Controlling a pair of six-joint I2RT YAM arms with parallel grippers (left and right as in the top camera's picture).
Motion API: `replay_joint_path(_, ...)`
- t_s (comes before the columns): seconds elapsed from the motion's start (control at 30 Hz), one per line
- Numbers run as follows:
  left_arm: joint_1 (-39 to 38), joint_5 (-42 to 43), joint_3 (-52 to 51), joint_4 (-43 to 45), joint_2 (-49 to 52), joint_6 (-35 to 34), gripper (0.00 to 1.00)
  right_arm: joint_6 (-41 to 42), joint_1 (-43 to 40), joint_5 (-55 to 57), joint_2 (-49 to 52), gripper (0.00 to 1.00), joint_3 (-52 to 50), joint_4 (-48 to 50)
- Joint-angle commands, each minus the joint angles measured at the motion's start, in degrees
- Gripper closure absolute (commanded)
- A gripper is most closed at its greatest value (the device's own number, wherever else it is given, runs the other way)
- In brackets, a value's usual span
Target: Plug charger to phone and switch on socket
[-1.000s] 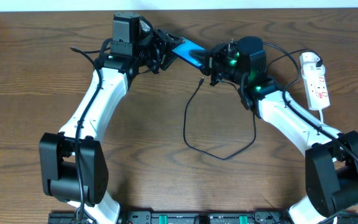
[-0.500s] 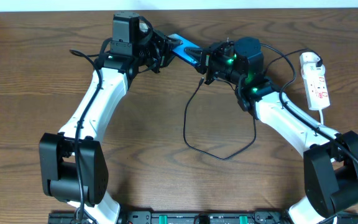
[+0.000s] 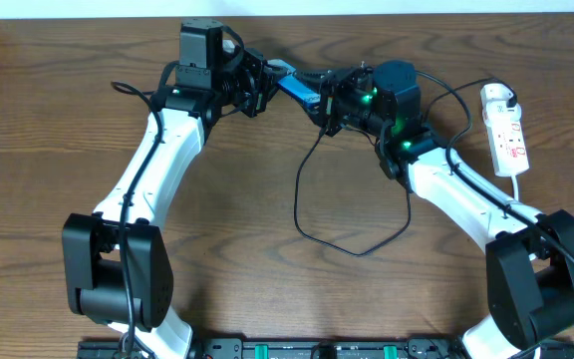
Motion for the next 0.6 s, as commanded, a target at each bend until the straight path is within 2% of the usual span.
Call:
replay_joint_path(0.0,1.4,0.1,0.5,-0.1,-1.4,8.6,0.93,-7.9,-1.5,0.0,-0.8,0.46,1.0,-0.7)
replay_joint_path(0.03,1.9,0.7,0.5,0.0,-1.4,10.1,0.93,-10.1,-2.1,-0.2,-0.8,0.42,1.0,-1.4)
replay_joint_path(0.13,4.3,4.4,0.5,0.0,-1.4,15.6,0.93,-23.6,-5.5,-1.1,-0.8,0.30,1.0,-5.0)
replay_joint_path(0.17,5.9,7.6,0.5,0.0,-1.4,18.5,0.93,-33.7,-7.2,-1.6,-0.8,0.26,1.0,-7.2)
replay_joint_path(0.2,6.9,9.9,0.5,0.0,-1.4,20.0,0.93,-38.7,-8.0,-2.0,-0.8,0.26,1.0,-8.9)
replay_joint_path(0.23,8.9,14.3,0.5,0.0,-1.4,22.5,0.93,-47.8,-9.6,-2.4,-0.8,0.25,1.0,-13.6)
replay_joint_path(0.37,13.3,24.7,0.5,-0.1,-1.4,25.0,0.93,-63.8,-10.5,0.7,-0.8,0.25,1.0,-23.6)
replay_joint_path(0.43,15.0,28.8,0.5,0.0,-1.4,25.0,0.93,-68.3,-9.8,1.9,-0.8,0.24,1.0,-26.5)
replay_joint_path(0.57,17.5,34.1,0.5,0.0,-1.4,25.0,0.93,-73.4,-8.0,5.7,-0.8,0.30,3.8,-35.6)
